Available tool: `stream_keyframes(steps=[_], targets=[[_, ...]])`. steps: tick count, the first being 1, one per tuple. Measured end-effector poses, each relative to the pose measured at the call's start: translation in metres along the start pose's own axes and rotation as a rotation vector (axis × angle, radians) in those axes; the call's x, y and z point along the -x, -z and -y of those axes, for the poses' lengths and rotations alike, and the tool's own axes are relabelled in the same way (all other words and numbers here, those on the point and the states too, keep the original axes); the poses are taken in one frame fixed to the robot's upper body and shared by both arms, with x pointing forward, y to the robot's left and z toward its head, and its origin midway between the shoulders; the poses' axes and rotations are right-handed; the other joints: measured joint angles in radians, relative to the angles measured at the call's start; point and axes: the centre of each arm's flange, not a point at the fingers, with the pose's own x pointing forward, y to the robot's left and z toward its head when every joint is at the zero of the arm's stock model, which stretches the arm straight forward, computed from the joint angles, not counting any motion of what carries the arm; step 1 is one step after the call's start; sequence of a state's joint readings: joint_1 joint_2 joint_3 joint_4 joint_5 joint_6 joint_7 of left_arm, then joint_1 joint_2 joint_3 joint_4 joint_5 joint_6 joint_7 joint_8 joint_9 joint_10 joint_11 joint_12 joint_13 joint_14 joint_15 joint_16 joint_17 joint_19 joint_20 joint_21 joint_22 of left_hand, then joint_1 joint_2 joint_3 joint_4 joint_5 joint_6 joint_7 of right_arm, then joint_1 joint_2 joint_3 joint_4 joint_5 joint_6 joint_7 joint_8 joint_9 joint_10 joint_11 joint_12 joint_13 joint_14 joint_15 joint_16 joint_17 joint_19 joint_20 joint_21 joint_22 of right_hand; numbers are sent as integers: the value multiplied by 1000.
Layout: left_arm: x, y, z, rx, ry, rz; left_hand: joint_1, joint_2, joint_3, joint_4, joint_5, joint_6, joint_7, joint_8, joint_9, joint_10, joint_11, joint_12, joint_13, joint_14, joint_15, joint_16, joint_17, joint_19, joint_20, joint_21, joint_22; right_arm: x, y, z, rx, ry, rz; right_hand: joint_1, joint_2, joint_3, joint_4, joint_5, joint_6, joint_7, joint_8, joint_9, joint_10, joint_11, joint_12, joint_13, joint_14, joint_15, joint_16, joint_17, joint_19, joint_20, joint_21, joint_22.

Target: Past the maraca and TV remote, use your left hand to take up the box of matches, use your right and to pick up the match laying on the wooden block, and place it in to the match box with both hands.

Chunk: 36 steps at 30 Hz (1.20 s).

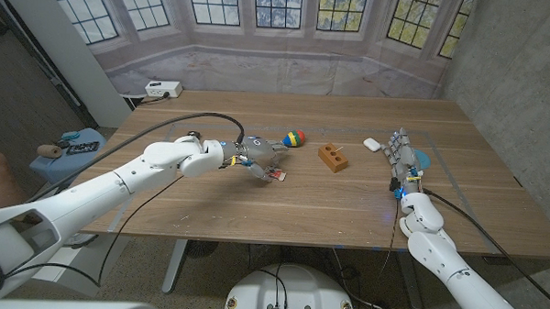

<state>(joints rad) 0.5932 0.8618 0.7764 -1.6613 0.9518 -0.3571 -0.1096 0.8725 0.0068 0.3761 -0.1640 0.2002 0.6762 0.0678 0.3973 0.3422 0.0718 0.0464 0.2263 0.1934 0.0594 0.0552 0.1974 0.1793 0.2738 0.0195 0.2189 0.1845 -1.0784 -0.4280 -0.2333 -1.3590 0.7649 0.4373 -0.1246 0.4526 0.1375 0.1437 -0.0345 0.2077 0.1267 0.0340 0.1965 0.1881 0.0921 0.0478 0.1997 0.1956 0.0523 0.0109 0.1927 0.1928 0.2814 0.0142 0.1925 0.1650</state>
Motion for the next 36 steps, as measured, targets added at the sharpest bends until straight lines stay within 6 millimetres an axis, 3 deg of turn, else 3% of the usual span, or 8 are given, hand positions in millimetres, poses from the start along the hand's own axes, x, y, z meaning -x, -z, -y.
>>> stream_keyframes(steps=[15, 36], targets=[[1, 2, 2, 2, -29, -16, 29, -3, -8, 0, 8, 46, -11, 58, 41, 47, -4, 0, 0, 39, -14, 8, 5, 27, 2, 14, 0, -2, 4, 1, -8, 3, -5, 0, 0, 4, -4, 0, 0, 0, 0, 0, 0, 0, 0, 0, 0, 0, 0, 0, 0, 0, 0, 0], [-6, -2, 3, 23, -30, -14, 35, 3, -15, 7, 8, 84, -12, 95, 70, 70, -9, 0, 0, 48, -23, 8, 2, 35, 0, 14, 0, -1, 7, 5, -19, 8, -6, -5, -5, 4, -4, 0, 0, 0, 0, 0, 0, 0, 0, 0, 0, 0, 0, 0, 0, 0, 0, 0]])
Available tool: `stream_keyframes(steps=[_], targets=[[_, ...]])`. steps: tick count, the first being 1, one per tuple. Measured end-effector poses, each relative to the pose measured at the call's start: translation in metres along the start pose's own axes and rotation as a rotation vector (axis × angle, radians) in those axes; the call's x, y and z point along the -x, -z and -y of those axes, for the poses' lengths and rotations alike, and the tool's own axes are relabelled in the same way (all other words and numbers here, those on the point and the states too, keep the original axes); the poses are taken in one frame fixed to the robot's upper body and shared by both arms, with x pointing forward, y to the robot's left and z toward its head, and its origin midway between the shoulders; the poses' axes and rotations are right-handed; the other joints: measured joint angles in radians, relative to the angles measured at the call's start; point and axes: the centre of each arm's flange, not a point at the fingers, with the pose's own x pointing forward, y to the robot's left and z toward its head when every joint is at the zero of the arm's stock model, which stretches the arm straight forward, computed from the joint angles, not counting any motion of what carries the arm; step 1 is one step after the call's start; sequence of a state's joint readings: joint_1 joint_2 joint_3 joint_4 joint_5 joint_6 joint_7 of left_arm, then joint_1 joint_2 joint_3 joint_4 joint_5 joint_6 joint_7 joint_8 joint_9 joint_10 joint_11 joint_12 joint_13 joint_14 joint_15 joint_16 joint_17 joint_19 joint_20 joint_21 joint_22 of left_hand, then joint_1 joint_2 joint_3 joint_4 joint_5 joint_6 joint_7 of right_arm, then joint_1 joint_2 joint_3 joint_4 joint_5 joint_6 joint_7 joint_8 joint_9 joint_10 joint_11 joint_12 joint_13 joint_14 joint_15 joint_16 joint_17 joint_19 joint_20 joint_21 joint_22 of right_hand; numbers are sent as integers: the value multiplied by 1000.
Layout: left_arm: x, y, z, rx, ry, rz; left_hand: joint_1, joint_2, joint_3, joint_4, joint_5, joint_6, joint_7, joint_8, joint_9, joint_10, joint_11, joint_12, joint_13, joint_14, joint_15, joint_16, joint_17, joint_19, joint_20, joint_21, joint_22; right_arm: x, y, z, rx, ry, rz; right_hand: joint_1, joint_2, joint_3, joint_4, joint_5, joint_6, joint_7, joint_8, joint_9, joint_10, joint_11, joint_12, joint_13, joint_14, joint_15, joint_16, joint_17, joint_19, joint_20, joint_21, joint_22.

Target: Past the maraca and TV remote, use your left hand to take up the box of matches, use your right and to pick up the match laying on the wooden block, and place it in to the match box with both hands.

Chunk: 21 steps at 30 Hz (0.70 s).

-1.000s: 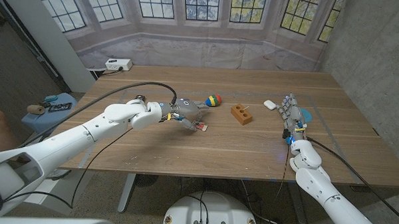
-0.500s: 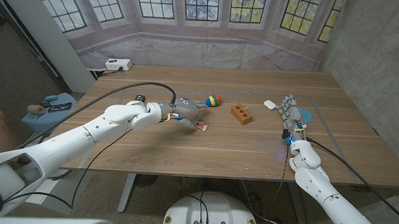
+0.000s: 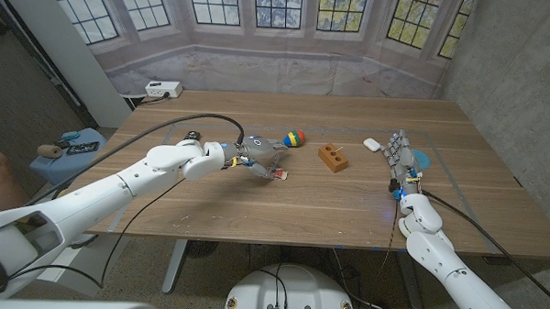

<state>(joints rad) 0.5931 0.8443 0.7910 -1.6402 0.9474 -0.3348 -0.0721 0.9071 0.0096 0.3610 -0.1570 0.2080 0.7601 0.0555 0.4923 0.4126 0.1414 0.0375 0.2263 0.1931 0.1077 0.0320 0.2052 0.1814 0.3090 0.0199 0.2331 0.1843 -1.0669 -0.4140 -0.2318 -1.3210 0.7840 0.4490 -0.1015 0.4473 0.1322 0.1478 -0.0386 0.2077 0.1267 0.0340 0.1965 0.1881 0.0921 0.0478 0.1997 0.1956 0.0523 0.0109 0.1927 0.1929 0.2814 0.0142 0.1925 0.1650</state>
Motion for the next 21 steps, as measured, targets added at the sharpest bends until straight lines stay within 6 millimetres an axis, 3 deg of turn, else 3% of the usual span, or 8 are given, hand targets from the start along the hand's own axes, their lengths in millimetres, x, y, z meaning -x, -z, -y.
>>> stream_keyframes(steps=[10, 21], targets=[[-2, -1, -1, 4, -3, -3, 6, 6, -7, 1, 0, 55, -9, 33, 15, 42, -13, 8, 0, 33, -11, 0, 0, 16, -6, 2, 0, 2, 2, 3, -5, 5, -2, 0, 0, 4, -4, 0, 0, 0, 0, 0, 0, 0, 0, 0, 0, 0, 0, 0, 0, 0, 0, 0], [-4, -3, -2, 9, -20, -7, 13, 6, -10, -1, 0, 76, -9, 34, 14, 63, -20, 8, 0, 50, -14, 0, -5, 25, -4, 4, 0, 4, 5, 4, -14, 9, -7, 0, 0, 4, -4, 0, 0, 0, 0, 0, 0, 0, 0, 0, 0, 0, 0, 0, 0, 0, 0, 0]])
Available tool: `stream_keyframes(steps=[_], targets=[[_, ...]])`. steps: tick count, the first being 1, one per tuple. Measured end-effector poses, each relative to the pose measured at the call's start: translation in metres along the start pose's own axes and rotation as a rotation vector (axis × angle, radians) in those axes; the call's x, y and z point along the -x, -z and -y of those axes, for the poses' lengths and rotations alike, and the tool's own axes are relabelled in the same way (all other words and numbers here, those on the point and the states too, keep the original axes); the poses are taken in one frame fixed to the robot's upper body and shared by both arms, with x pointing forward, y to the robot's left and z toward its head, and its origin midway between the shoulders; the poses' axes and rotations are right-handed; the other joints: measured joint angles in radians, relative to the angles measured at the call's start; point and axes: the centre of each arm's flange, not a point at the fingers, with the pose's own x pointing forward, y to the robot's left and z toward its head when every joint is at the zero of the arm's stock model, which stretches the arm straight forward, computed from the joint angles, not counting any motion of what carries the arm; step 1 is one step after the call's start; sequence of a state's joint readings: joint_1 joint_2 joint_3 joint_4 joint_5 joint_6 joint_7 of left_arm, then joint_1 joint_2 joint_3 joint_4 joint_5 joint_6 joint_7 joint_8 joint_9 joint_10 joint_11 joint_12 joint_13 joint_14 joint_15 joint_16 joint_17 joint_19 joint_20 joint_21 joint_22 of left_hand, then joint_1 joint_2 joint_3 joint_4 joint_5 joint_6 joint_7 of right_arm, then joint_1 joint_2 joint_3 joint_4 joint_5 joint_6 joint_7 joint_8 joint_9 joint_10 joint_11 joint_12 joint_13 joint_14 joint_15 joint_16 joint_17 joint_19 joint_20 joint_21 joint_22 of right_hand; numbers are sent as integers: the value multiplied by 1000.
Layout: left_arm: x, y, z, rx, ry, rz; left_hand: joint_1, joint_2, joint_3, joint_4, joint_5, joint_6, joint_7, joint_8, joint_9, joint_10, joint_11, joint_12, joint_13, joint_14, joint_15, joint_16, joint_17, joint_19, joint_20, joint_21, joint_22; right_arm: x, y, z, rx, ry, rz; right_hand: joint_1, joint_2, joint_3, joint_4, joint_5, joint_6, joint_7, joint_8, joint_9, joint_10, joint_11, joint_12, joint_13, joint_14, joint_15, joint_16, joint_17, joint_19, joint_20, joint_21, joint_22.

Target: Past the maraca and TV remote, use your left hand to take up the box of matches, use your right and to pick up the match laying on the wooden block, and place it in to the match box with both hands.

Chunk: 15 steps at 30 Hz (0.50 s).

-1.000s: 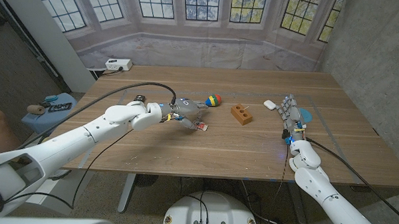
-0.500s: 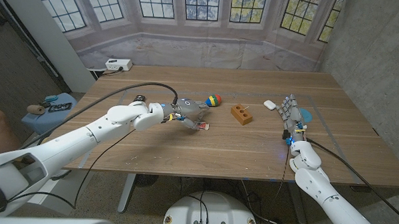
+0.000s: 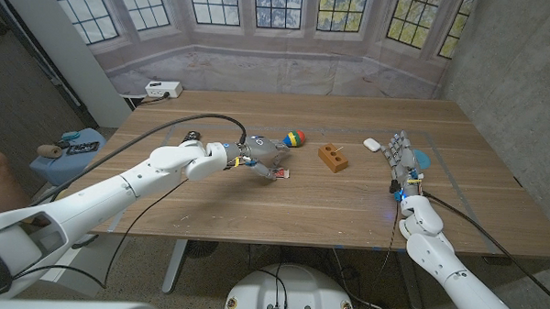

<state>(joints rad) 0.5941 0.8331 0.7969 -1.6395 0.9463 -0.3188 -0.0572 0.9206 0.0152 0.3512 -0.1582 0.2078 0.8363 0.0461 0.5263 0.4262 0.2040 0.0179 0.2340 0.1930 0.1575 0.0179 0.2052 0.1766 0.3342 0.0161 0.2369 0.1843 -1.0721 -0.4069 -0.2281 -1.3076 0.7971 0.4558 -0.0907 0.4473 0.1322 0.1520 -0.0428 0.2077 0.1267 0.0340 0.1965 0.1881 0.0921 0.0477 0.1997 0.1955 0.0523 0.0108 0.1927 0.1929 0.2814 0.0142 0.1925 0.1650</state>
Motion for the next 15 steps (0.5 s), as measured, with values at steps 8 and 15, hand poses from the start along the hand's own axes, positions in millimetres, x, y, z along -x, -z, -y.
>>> stream_keyframes(steps=[8, 15], targets=[[0, -1, -1, 1, -10, -3, 4, 4, 0, 0, 0, 0, 0, 0, 0, 0, 0, 0, 0, 0, 0, 0, 0, 0, 0, 0, 0, 1, 1, 1, -2, -1, -2, 0, 0, 0, 0, 0, 0, 0, 0, 0, 0, 0, 0, 0, 0, 0, 0, 0, 0, 0, 0, 0], [0, -2, -3, 1, -20, -4, 4, 4, -3, 3, 0, 0, 0, 0, -1, 0, 0, 0, 0, 5, -5, 0, 0, 4, -4, 0, 4, 2, 1, 0, -2, -2, -3, 0, 0, 0, 0, 0, 0, 0, 0, 0, 0, 0, 0, 0, 0, 0, 0, 0, 0, 0, 0, 0]])
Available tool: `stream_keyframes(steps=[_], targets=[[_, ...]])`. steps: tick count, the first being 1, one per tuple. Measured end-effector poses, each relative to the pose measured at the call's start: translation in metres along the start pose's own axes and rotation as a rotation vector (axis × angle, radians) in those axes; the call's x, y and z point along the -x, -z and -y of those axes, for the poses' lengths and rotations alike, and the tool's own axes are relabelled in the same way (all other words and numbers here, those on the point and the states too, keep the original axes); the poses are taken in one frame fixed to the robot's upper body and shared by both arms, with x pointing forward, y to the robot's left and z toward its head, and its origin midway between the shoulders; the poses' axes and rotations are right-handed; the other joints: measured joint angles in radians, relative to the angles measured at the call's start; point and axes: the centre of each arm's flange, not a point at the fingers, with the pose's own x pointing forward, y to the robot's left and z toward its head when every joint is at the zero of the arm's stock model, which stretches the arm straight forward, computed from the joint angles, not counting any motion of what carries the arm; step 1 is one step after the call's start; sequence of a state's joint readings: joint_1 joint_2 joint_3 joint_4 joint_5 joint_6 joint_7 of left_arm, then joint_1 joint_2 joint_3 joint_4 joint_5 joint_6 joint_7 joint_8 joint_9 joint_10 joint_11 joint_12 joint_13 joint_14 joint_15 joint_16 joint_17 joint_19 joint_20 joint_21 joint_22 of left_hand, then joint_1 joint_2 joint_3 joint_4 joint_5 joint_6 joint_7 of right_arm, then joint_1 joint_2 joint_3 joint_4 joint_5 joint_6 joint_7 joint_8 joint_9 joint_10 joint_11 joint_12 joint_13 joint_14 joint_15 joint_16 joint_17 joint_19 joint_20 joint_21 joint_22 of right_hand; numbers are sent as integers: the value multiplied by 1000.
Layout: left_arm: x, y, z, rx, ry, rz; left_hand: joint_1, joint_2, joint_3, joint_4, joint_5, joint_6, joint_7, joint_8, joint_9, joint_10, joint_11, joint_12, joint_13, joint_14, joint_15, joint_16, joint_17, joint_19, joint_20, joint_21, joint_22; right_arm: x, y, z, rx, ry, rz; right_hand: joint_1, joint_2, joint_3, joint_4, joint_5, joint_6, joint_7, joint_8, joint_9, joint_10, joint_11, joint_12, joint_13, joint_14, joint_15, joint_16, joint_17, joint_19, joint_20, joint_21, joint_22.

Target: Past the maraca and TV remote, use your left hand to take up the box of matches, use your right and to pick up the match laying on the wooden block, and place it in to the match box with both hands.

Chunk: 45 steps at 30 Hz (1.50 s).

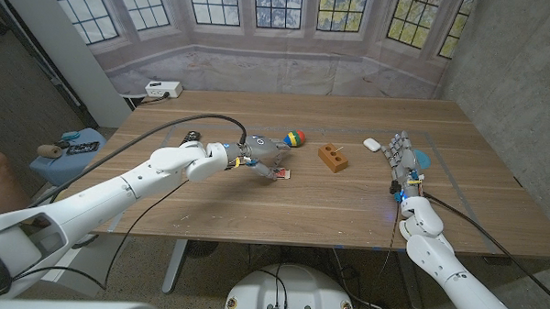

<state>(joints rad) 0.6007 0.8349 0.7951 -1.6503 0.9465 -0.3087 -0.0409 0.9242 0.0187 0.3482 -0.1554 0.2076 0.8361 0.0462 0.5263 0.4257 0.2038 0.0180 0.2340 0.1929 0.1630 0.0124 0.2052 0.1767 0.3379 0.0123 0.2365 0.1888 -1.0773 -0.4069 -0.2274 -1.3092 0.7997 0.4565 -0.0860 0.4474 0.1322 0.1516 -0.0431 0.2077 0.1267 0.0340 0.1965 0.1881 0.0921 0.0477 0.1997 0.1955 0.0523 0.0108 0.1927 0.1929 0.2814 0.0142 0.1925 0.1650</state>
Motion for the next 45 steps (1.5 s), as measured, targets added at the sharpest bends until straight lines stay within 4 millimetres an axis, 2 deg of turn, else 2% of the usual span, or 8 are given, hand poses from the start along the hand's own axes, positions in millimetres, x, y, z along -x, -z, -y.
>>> stream_keyframes(steps=[8, 25, 39, 40, 45], targets=[[2, 1, -2, 1, -12, -4, 0, 0, -1, 1, 0, 3, -2, 0, 0, 5, 5, 0, 0, 0, 0, 0, 0, 2, -2, 0, 0, 0, -2, -1, 4, -4, 0, -5, 5, 2, -7, 0, 0, 0, 0, 0, 0, 0, 0, 0, 0, 0, 0, 0, 0, 0, 0, 0], [3, 2, -7, 16, -47, -10, 6, 6, -8, 0, -1, 5, -5, 3, 4, 11, 0, 0, 0, 0, 0, -7, 0, 5, 2, 0, 0, -3, -10, -5, 33, -25, 3, -5, 5, 2, -7, 0, 0, 0, 0, 0, 0, 0, 0, 0, 0, 0, 0, 0, 0, 0, 0, 0], [4, 3, -9, 40, -85, -13, 6, 6, -10, 1, -1, 5, -5, 3, 8, 11, 0, -5, 0, 7, 4, -7, 0, 5, 2, 0, 0, -3, -3, -3, 88, -6, -50, -5, 5, 2, -7, 0, 5, -5, 0, 0, 0, 0, 0, 0, 0, 0, 0, 0, 1, 1, 0, 0], [4, 3, -9, 40, -86, -13, 6, 6, -9, 1, -1, 5, -5, 3, 8, 11, 0, -5, 0, 7, 4, -7, 0, 5, 2, 0, 0, -4, -19, -9, 121, -46, -31, -10, 1, 2, -7, 0, 5, -5, 0, 0, 0, 0, 0, 0, 0, 0, 0, 0, 4, 4, 0, 0], [3, 3, -8, 51, -94, -14, 7, 6, -9, 1, -1, 5, -5, 3, 8, 11, 0, -5, 0, 7, 4, -7, 0, 5, 2, 0, 0, -4, -24, -11, 154, -57, -38, -9, 1, 2, -7, 0, 5, -5, 0, 0, 0, 0, 0, 0, 0, 0, 0, 0, 4, 4, 0, 0]])
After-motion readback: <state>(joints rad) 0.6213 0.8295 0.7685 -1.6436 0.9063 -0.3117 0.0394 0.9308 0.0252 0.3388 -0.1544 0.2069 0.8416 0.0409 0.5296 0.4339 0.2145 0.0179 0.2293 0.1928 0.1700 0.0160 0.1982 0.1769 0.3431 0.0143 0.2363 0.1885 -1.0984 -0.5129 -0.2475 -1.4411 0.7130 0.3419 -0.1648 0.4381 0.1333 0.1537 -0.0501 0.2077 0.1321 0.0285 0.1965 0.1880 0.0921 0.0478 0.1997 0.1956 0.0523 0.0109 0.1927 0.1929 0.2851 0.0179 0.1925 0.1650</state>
